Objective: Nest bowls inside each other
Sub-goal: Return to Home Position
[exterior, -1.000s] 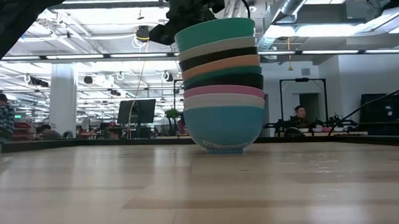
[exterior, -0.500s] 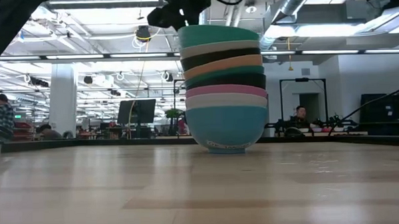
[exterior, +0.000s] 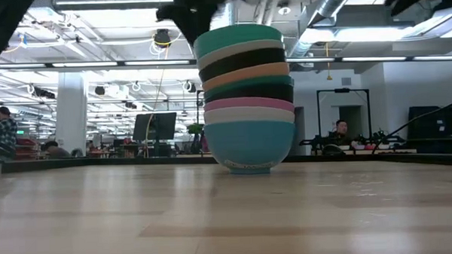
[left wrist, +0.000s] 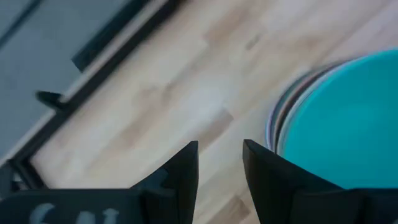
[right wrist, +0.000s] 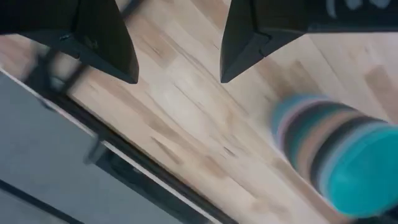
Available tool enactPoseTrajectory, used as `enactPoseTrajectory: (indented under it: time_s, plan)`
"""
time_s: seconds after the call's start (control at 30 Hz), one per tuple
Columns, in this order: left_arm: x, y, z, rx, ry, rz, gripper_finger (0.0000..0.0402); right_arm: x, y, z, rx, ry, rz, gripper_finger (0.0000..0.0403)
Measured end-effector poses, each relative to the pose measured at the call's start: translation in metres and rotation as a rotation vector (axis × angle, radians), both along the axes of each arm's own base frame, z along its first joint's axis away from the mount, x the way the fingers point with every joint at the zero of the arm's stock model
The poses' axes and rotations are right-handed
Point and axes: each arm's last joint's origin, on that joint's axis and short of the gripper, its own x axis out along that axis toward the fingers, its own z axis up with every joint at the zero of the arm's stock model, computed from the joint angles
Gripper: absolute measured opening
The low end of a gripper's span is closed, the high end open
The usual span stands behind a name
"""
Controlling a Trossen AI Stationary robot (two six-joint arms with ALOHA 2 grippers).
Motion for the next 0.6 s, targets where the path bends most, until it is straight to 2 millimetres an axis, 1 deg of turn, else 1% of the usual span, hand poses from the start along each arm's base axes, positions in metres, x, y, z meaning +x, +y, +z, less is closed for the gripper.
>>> enactPoseTrajectory:
  time_s: [0.07, 0.13, 0.2, 0.23, 0.33, 0.43, 0.5, 0.53, 0.6]
  plan:
    - [-0.015, -0.003, 0.021, 0.043, -0.06, 0.011, 0.0117, 0.009, -0.004, -0.002, 0.001, -0.06, 0.022, 0.025]
    - [-0.028, -0.006, 0.041, 0.083, -0.149, 0.028, 0.0117, 0.015, -0.006, 0.001, -0.029, -0.125, 0.039, 0.025]
    - [-0.041, -0.009, 0.053, 0.134, -0.169, 0.046, 0.0117, 0.018, -0.007, 0.005, -0.06, -0.17, 0.048, 0.025]
    - [-0.046, -0.009, 0.056, 0.162, -0.16, 0.06, 0.0117, 0.02, -0.008, 0.006, -0.068, -0.18, 0.05, 0.025]
    - [-0.056, -0.01, 0.055, 0.172, -0.156, 0.073, 0.0117, 0.032, -0.012, 0.003, -0.039, -0.15, 0.09, 0.025]
    - [-0.064, -0.015, 0.045, 0.17, -0.154, 0.105, 0.0117, 0.054, -0.019, -0.008, -0.018, -0.09, 0.162, 0.025]
    - [-0.065, -0.026, 0.032, 0.198, -0.147, 0.119, 0.0116, 0.068, -0.021, -0.009, -0.032, -0.102, 0.196, 0.025]
    - [-0.063, -0.035, 0.029, 0.229, -0.193, 0.105, 0.0116, 0.073, -0.02, -0.006, -0.05, -0.134, 0.214, 0.025]
    - [-0.06, -0.053, 0.031, 0.294, -0.33, 0.037, 0.0116, 0.076, -0.018, 0.003, -0.109, -0.231, 0.244, 0.025]
